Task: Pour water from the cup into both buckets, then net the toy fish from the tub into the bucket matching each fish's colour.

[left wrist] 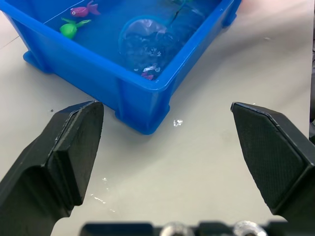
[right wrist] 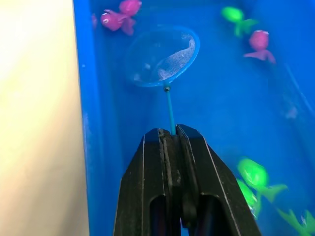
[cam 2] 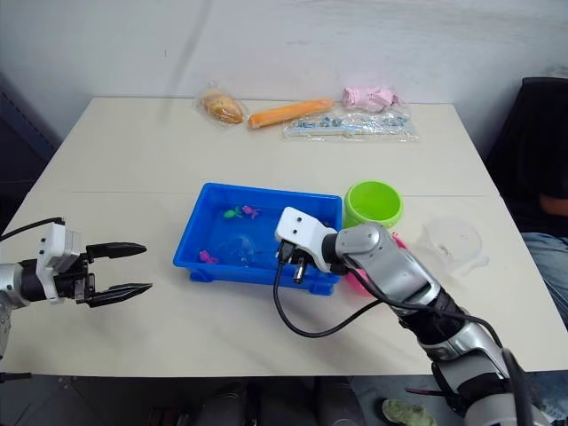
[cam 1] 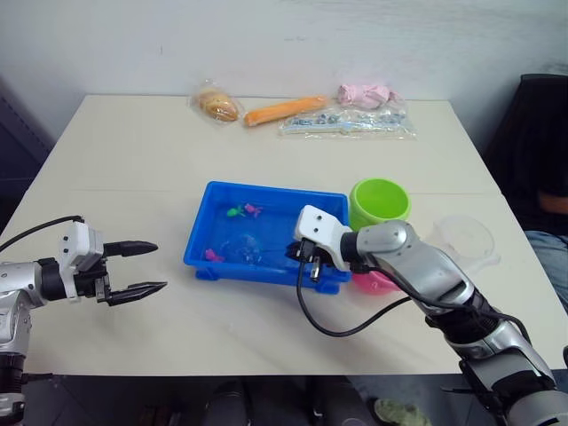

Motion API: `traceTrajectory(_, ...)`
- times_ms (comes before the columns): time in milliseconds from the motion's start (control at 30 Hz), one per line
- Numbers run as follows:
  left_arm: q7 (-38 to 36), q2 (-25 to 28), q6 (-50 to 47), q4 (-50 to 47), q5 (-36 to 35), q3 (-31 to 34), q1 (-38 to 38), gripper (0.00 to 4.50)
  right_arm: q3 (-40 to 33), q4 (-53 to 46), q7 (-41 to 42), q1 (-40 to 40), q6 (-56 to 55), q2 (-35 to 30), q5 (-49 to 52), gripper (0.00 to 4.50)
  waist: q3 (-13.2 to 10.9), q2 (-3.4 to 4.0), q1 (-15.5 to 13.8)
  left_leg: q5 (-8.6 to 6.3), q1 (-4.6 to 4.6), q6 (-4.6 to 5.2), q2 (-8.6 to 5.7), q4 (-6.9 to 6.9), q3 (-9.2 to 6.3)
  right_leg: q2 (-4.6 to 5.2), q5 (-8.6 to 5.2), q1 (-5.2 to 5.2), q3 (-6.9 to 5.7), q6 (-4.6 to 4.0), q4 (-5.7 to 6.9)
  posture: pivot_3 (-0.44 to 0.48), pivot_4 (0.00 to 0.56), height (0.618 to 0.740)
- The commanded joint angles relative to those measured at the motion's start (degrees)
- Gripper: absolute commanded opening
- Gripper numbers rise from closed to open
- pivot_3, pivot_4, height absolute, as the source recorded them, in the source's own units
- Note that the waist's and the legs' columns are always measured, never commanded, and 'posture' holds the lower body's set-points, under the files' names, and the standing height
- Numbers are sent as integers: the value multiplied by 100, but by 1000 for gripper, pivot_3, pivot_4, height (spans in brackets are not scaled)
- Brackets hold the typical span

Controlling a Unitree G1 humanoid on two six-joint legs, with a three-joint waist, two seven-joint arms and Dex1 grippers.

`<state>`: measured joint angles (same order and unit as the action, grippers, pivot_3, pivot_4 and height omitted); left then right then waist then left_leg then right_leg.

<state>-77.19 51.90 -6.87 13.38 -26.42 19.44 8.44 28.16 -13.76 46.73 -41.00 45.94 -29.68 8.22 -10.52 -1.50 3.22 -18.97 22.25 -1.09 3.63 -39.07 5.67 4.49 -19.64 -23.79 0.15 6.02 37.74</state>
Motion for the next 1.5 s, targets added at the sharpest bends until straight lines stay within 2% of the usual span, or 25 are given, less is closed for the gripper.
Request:
traceTrajectory(33, 65, 103, -62, -257, -146, 230, -97, 4462, -7, -108, 25, -90, -125, 37, -115, 0, 0, 0, 5, 0, 0, 0, 0, 0, 0, 1, 0, 0, 0, 0, 0, 0, 150, 740)
traceTrajectory(200, 245, 79, -245, -364, -261, 397, -158, 4462, 111, -321, -18, -38, -21, -12, -248, 0, 0, 0, 9, 0, 0, 0, 3, 0, -1, 2, 0, 0, 0, 0, 0, 0, 150, 740)
traceTrajectory(467, 293, 98, -343, -386, -254, 413, -92, 4462, 365, -393, -215, -141, -206, -254, -1031, 0, 0, 0, 5, 0, 0, 0, 0, 0, 0, 1, 0, 0, -1, 0, -1, 0, 150, 740)
traceTrajectory(767, 436, -33, -411, -665, -363, 484, -316, 4462, 245, -603, 76, 30, -438, -558, -1227, 0, 0, 0, 2, 0, 0, 0, 0, 0, 0, 0, 0, 0, -1, 0, -2, 0, 150, 740)
traceTrajectory(933, 449, 5, -436, -630, -388, 441, -288, 4462, 113, -788, 207, 204, -129, -324, -901, 0, 0, -1, 8, 0, -1, 0, 1, 0, 0, 1, 0, 0, 0, 0, -2, 0, 150, 740)
traceTrajectory(1200, 261, 175, -390, -183, -264, 292, 166, 4462, 260, -757, 38, 118, 281, 139, -910, 0, 1, -1, 2, 1, -2, -2, -1, 0, 0, -6, 0, -1, -2, -1, -2, 0, 150, 740)
traceTrajectory(1500, 207, 95, -386, -158, -225, 74, 327, 4462, 436, -238, -282, -155, 784, 862, -953, 0, 1, -1, 14, 1, -1, -2, -2, 0, 2, -6, 0, -1, -3, -1, 5, 0, 150, 740)
